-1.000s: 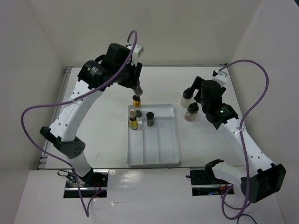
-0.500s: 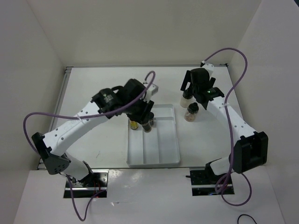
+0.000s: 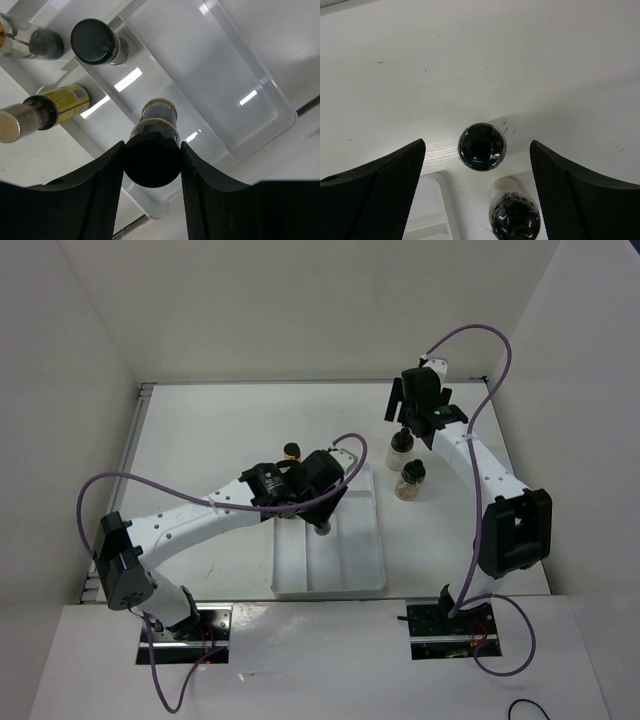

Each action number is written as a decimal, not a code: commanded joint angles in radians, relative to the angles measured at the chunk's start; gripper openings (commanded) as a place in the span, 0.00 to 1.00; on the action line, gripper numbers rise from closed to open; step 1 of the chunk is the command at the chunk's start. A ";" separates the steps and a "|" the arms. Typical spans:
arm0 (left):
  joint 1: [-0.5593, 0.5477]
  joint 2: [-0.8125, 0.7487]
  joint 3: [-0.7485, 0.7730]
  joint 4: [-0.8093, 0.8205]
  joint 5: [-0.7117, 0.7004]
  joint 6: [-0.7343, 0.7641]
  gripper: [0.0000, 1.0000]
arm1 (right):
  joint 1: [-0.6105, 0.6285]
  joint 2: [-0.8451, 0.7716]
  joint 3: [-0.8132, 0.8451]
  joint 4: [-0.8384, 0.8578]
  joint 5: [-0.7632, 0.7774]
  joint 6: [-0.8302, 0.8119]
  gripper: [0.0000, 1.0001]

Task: Organize the condiment bottles

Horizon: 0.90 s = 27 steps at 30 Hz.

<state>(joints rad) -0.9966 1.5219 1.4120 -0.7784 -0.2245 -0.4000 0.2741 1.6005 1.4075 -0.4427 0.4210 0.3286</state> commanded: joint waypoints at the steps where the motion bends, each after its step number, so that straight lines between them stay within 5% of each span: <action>1: -0.010 0.029 0.002 0.097 -0.056 -0.016 0.00 | -0.010 0.045 0.062 -0.010 -0.002 -0.026 0.89; 14: -0.019 0.145 -0.081 0.174 -0.156 -0.034 0.01 | -0.010 0.055 0.010 0.030 -0.002 -0.057 0.89; 18: -0.019 0.190 -0.058 0.183 -0.176 -0.045 0.01 | -0.021 0.087 0.010 0.030 -0.011 -0.057 0.78; 27: -0.019 0.219 -0.058 0.183 -0.185 -0.056 0.18 | -0.021 0.087 -0.015 0.029 -0.039 -0.057 0.70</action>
<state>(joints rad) -1.0115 1.7210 1.3350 -0.6125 -0.3866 -0.4313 0.2600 1.6878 1.4055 -0.4473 0.3843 0.2787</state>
